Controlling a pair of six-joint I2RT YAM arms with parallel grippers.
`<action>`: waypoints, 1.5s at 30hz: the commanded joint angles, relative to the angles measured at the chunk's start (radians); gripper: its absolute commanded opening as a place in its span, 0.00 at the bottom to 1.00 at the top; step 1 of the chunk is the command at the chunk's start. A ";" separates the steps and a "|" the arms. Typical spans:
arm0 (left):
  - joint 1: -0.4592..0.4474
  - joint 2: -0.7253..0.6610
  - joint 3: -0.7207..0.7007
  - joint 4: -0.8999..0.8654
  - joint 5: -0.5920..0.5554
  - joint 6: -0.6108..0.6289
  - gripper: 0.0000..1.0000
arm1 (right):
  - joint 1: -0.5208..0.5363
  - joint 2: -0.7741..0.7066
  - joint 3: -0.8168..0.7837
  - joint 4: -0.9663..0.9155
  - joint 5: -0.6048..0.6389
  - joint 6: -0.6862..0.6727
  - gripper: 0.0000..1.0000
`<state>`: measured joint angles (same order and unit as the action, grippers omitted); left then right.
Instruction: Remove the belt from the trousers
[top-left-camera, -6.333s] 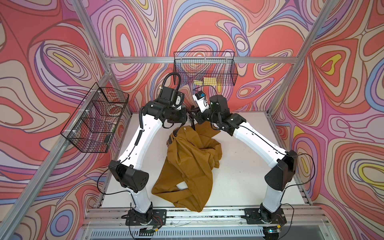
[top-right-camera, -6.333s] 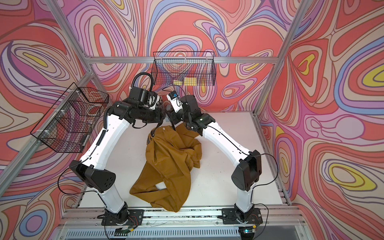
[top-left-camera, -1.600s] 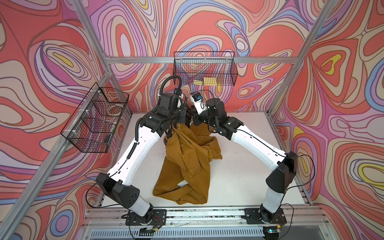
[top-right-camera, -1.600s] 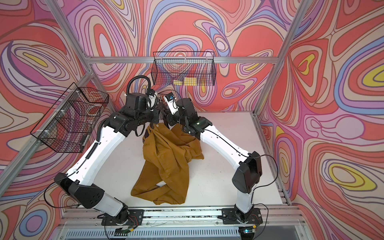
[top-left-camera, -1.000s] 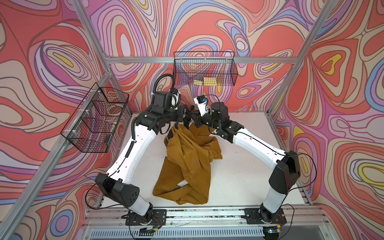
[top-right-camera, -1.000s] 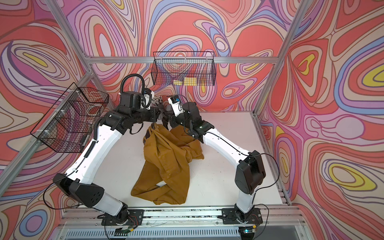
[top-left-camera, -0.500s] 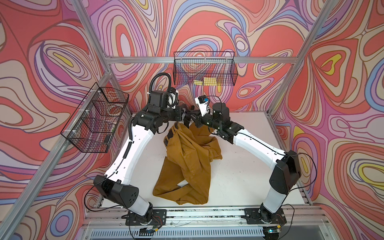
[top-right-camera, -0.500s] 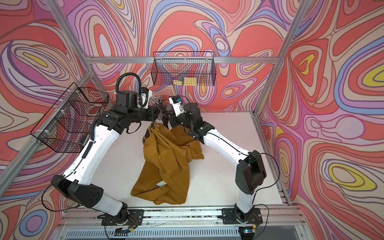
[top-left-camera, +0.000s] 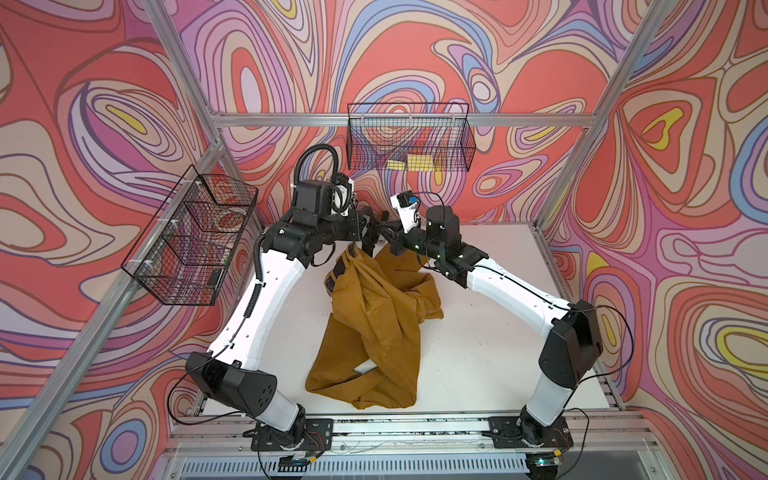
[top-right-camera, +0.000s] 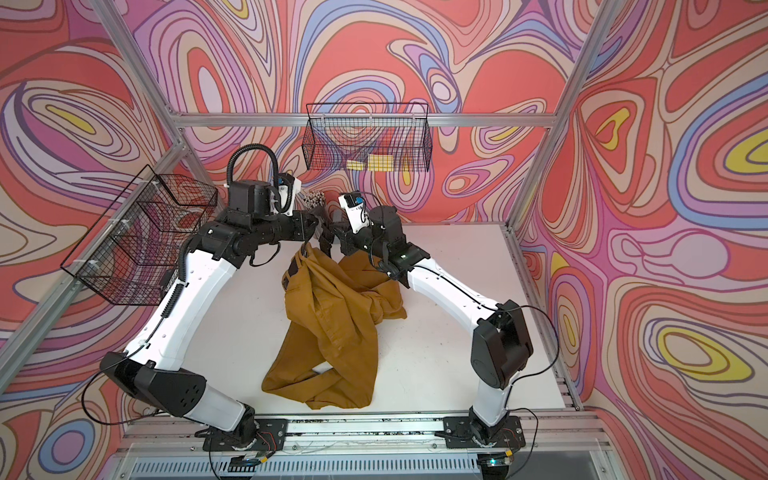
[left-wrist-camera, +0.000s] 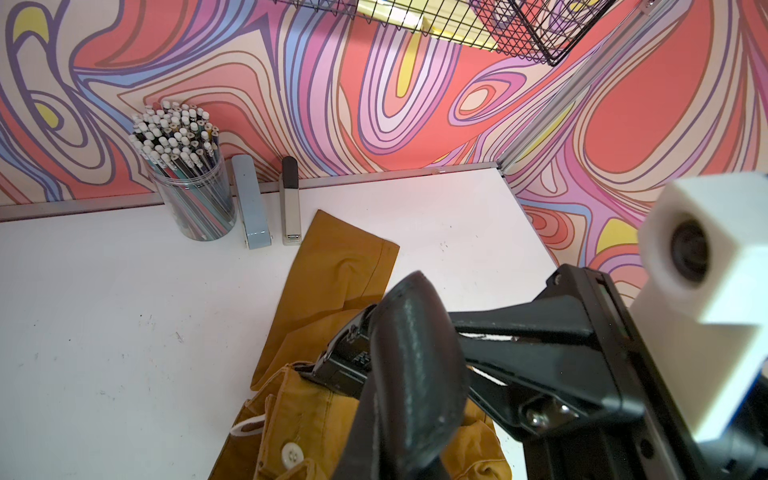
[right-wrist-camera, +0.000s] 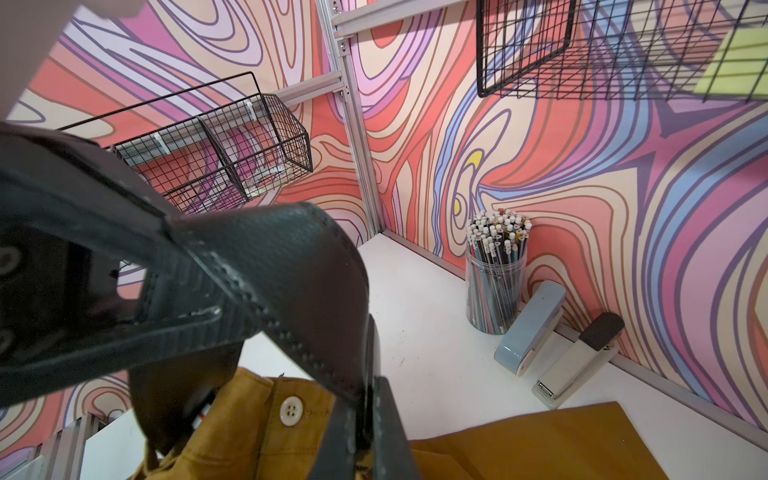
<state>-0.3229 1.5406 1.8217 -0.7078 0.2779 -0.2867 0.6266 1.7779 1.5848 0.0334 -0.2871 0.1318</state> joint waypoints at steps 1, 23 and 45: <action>0.039 -0.109 0.108 0.248 0.031 -0.043 0.00 | -0.044 0.023 -0.061 -0.213 0.123 0.002 0.00; 0.061 -0.143 0.163 0.368 0.167 -0.179 0.00 | -0.054 0.061 -0.131 -0.250 0.187 -0.007 0.16; 0.061 -0.060 0.040 0.327 0.166 -0.226 0.00 | 0.031 -0.209 -0.130 0.008 0.221 -0.078 0.49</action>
<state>-0.2646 1.4967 1.8362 -0.4877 0.4221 -0.4664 0.6502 1.5127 1.4281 0.0364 -0.0601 0.0734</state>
